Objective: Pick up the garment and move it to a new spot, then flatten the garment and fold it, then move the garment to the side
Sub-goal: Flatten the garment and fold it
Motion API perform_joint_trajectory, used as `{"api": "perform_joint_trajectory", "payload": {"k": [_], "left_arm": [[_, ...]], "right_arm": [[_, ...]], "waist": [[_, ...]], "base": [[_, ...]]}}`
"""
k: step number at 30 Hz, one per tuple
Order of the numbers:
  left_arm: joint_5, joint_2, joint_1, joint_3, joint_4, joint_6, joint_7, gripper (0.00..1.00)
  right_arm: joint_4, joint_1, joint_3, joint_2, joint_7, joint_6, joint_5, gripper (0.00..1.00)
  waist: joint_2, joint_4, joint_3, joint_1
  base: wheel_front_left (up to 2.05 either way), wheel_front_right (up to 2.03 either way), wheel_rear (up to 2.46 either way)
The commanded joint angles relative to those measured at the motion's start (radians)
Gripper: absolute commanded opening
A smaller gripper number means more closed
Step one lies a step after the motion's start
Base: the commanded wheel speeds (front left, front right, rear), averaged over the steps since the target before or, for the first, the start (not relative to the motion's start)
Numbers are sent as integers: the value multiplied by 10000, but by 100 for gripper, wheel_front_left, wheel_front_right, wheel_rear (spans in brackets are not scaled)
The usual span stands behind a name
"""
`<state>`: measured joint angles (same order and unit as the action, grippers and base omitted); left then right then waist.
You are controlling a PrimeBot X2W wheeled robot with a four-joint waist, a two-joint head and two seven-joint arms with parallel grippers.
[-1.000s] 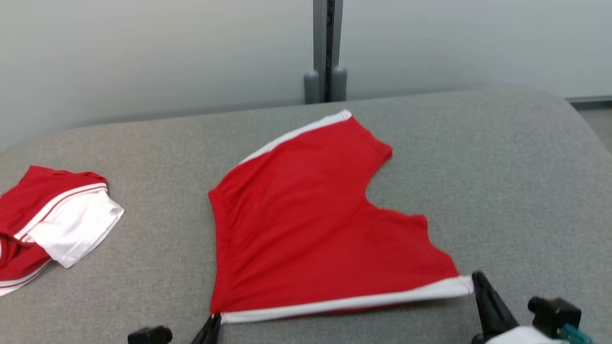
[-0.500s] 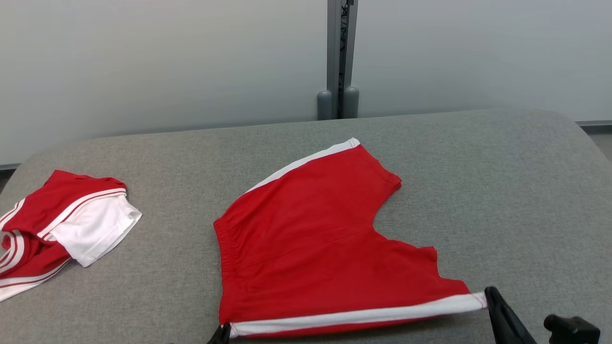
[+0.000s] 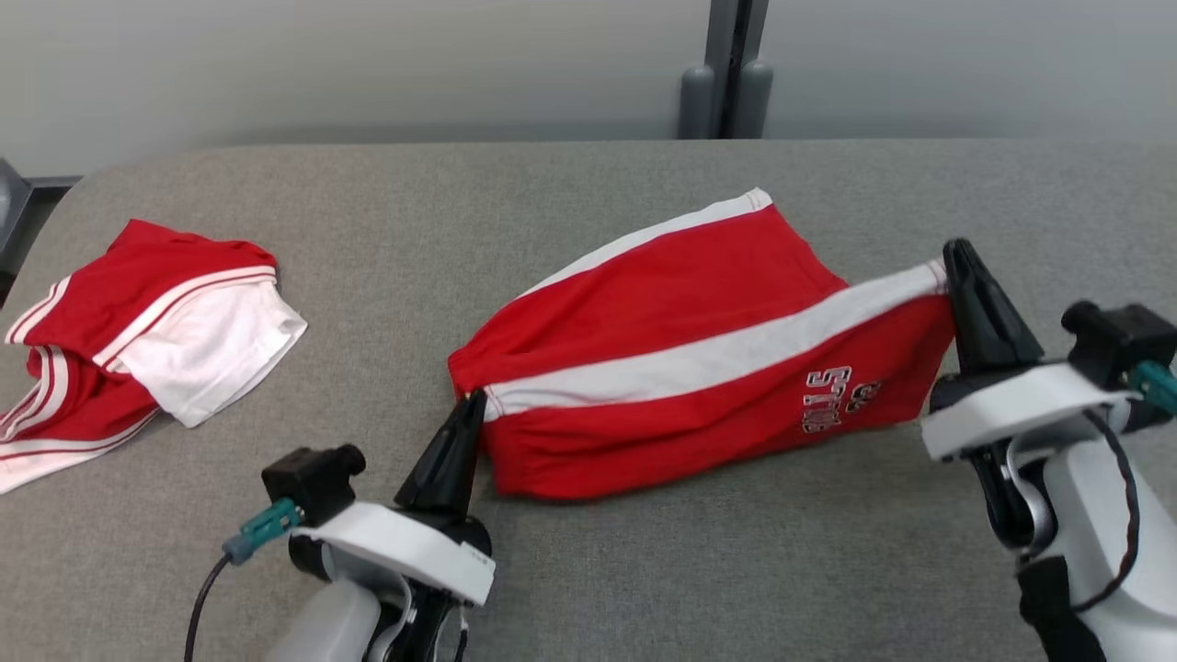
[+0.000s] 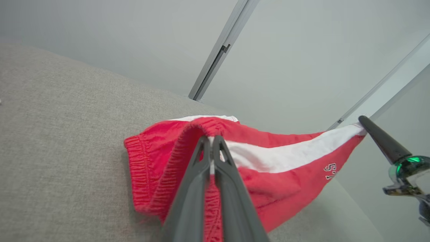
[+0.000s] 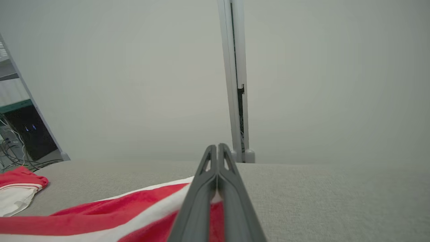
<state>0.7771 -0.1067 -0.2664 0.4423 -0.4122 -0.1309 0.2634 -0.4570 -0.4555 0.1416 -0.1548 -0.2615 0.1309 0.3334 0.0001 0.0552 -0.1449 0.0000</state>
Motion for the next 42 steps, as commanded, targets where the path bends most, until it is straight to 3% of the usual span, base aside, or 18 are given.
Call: {"api": "perform_joint_trajectory", "payload": {"k": [1, 14, 19, 28, 36, 37, 38, 39, 40, 42], "left_arm": [[91, 1, -403, -1, -68, 11, 17, 0], [-321, 473, -2872, -551, -861, 11, 18, 0], [-304, 546, -3448, -265, -833, 11, 18, 0], [85, 541, -3937, -17, -767, 11, 18, 0], [-214, 541, -4046, -279, -689, 11, 18, 0], [-238, 540, -4052, -310, -699, 11, 18, 7], [-346, 534, -4063, -408, -699, 11, 19, 39], [-352, 534, -4031, -429, -722, 11, 18, 84], [-370, 542, -3975, -459, -761, 11, 18, 100], [-548, 539, -3859, -543, -859, 11, 18, 100]], "right_arm": [[-200, -400, 5, -81, -52, -3, -78, 0], [-2620, -3901, -73, -693, -53, -3, -1396, 0], [-3142, -4746, -209, -706, -53, -3, -1862, 0], [-3687, -5461, -288, -548, -53, -3, -2436, 0], [-3873, -5835, -760, -486, -53, -3, -2883, 0], [-3863, -5890, -848, -440, -53, -3, -2875, 0], [-3803, -5914, -953, -381, -53, -3, -2815, 13], [-3802, -5895, -993, -315, -53, -3, -2794, 50], [-3880, -5850, -1040, -245, -53, -3, -2741, 100], [-3856, -5792, -1094, -249, -53, -3, -2705, 100]], "waist": [[-1, 446, -665, 0], [-1, 1403, -2684, 0], [-1, 1572, -3219, 0], [-1, 1670, -3771, 0], [-1, 1780, -3943, 0], [-1, 1783, -3949, 0], [-1, 1783, -3948, 0], [-1, 1772, -3938, 0], [-1, 1749, -3914, 0], [-1, 1702, -3846, 0]], "base": [[0, 0, 0], [0, 0, 0], [0, 0, 0], [0, 0, 0], [0, 0, 0], [0, 0, 0], [0, 0, 0], [0, 0, 0], [0, 0, 0], [0, 0, 0]]}}
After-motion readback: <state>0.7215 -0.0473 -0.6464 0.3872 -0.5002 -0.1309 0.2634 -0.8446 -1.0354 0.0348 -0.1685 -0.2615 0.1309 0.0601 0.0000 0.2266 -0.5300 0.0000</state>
